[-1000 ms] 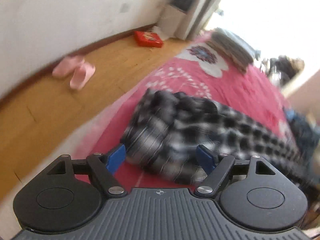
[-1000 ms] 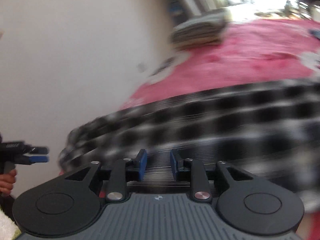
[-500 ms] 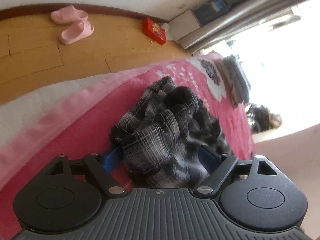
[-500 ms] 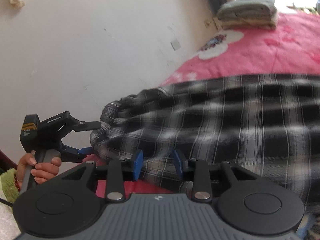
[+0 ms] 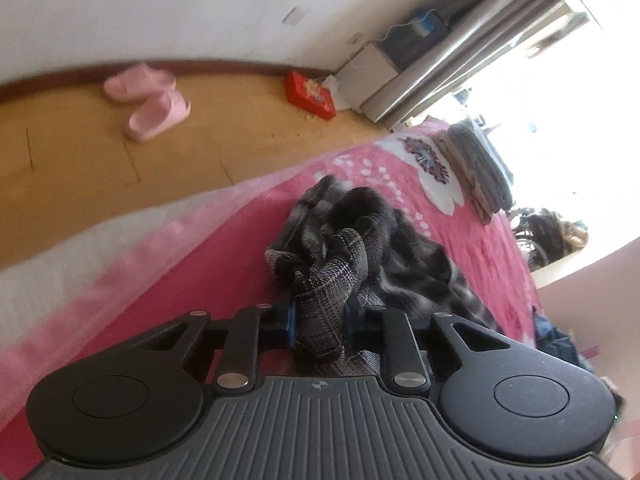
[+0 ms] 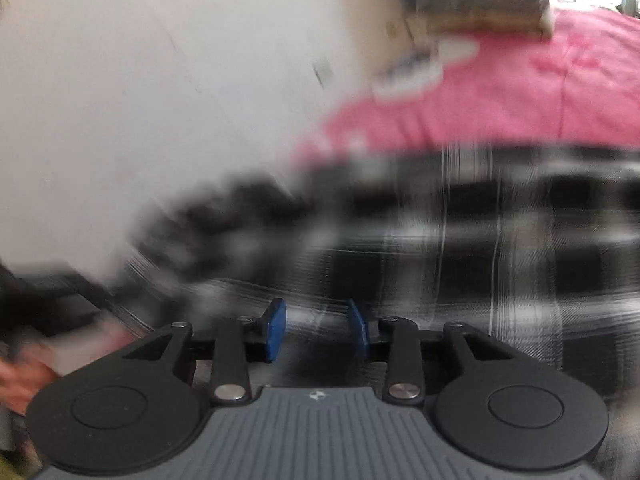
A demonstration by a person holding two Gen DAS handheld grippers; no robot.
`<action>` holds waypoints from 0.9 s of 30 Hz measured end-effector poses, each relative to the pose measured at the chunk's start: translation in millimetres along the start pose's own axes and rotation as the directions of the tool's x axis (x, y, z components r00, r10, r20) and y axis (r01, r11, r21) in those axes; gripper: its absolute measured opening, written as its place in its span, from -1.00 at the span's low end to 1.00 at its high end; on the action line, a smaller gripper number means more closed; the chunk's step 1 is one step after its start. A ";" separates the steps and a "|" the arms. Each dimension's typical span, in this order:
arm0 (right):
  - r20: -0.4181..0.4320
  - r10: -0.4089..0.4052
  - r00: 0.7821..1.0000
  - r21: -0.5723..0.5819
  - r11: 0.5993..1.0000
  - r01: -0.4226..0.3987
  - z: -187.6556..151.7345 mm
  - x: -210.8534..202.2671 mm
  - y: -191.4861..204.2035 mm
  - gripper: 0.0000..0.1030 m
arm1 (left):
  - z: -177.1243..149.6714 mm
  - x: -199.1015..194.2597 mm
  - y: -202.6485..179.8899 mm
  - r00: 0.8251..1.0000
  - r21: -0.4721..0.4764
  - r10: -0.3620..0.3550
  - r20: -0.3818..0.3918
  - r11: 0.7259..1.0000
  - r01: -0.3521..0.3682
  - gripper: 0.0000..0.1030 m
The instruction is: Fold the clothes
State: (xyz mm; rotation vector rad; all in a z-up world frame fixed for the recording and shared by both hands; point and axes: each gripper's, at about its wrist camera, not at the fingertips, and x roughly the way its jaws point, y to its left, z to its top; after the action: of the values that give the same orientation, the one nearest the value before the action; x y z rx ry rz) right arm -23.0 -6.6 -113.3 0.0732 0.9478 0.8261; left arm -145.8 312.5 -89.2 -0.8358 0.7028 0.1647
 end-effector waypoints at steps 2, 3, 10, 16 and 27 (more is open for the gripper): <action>0.008 -0.001 1.000 -0.014 1.000 0.001 1.5 0.2 0.5 -0.31 | 1.2 -6.0 -16.6 1.000 0.057 -0.004 0.029 0.998 0.002 -0.66; 0.004 0.009 1.000 0.005 1.000 -0.009 3.7 -2.6 -1.8 -0.31 | 1.9 -9.3 -26.0 0.999 0.089 -0.011 0.041 0.996 0.007 -0.67; 0.157 0.024 0.987 0.178 0.983 -0.052 14.7 -72.6 -51.8 -0.30 | 10.3 -12.6 -137.5 0.981 0.355 -0.194 0.029 0.919 0.171 -0.68; 0.328 -0.149 0.933 0.359 0.933 0.023 5.0 -192.3 -133.9 -0.28 | -33.8 26.5 -276.1 0.892 0.578 -0.420 -0.164 0.692 0.432 -0.67; 0.275 -0.473 0.837 0.700 0.696 0.163 -96.6 -294.0 -241.8 -0.25 | -208.7 139.5 -347.4 0.780 0.629 -0.186 -0.597 0.494 0.600 -0.17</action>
State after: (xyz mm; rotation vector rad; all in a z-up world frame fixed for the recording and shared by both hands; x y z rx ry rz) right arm -41.9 -396.0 -65.1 0.6643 0.7419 0.0831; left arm -6.4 -91.6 -56.9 -0.1051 0.8861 -0.7998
